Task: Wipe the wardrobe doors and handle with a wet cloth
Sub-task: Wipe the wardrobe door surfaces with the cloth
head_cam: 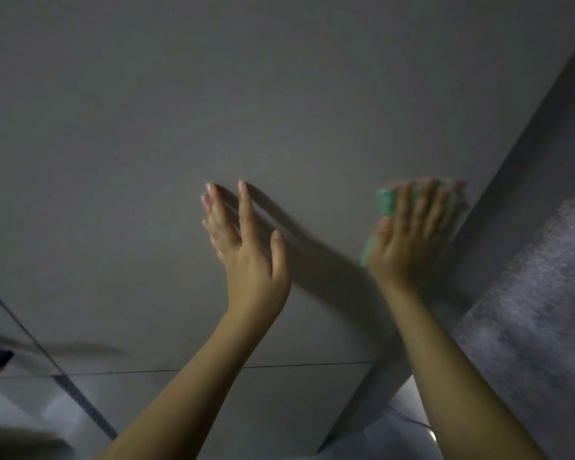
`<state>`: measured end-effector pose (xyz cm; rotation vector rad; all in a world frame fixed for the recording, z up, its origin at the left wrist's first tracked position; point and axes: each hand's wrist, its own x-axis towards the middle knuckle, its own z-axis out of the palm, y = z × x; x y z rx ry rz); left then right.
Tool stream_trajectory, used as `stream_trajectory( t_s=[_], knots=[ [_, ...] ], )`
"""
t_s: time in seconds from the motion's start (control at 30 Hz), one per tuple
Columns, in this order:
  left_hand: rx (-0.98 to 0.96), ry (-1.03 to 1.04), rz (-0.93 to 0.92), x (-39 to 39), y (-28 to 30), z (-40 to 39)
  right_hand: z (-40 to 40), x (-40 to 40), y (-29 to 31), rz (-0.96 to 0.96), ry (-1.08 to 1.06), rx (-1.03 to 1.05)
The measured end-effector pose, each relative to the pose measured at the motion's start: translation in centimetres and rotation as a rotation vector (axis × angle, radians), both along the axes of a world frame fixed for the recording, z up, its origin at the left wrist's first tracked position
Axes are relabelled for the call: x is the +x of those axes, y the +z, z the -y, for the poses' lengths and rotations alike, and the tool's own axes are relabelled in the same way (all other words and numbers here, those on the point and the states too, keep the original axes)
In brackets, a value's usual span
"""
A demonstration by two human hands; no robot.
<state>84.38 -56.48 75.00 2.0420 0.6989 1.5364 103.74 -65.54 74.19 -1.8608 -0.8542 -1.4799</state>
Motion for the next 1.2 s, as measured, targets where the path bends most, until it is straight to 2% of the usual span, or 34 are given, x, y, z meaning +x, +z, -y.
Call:
stream_trajectory(
  t_s=[0.13,0.2,0.27,0.3,0.33,0.47,0.53,0.57,0.67,0.73,0.8,0.93,0.97,1.13,1.2],
  knots=[
    [0.041,0.026,-0.031,0.2,-0.5,-0.2,-2.2,-2.1,0.8,-0.400,-0.026,0.416],
    [0.051,0.041,-0.039,0.4,-0.4,-0.2,-4.1,-5.0,-0.8,-0.384,0.029,0.327],
    [0.052,0.040,-0.042,0.7,-0.4,-0.1,-3.7,-5.7,-3.8,-0.289,0.074,0.062],
    [0.054,0.047,-0.042,0.6,-0.5,-0.2,-2.7,-4.8,-4.7,-0.266,0.097,-0.004],
    [0.057,0.047,-0.041,0.6,-0.6,-0.3,-1.5,-3.3,-4.8,-0.273,0.109,0.017],
    [0.093,0.030,-0.035,0.2,-1.0,-0.8,1.3,1.1,-1.7,-0.525,0.072,0.533],
    [0.100,0.027,-0.042,0.2,-1.0,-0.7,-0.1,0.0,-1.2,-0.618,0.042,0.658],
    [0.095,0.028,-0.034,0.3,-0.9,-0.6,-1.3,-1.3,-1.6,-0.607,0.040,0.622],
    [0.059,0.017,-0.018,0.7,-0.7,-0.2,-3.7,-5.5,-5.1,-0.459,0.076,0.302],
    [0.056,0.008,-0.018,0.8,-0.6,-0.2,-3.2,-5.2,-6.3,-0.406,0.098,0.186],
    [0.067,0.002,-0.023,0.5,-0.7,-0.4,-1.8,-3.1,-5.5,-0.388,0.089,0.236],
    [0.096,-0.006,-0.031,0.0,-1.0,-0.7,-1.4,-0.9,-1.5,-0.494,0.016,0.578],
    [0.096,-0.011,-0.029,-0.1,-1.1,-0.7,-2.1,-1.7,-1.5,-0.513,0.021,0.604],
    [0.094,-0.021,-0.047,-0.1,-0.9,-0.7,-4.3,-6.9,-7.9,-0.478,0.140,0.246],
    [0.102,-0.027,-0.064,-0.4,-1.0,-0.8,-3.6,-5.9,-7.5,-0.444,0.156,0.248]
  ],
)
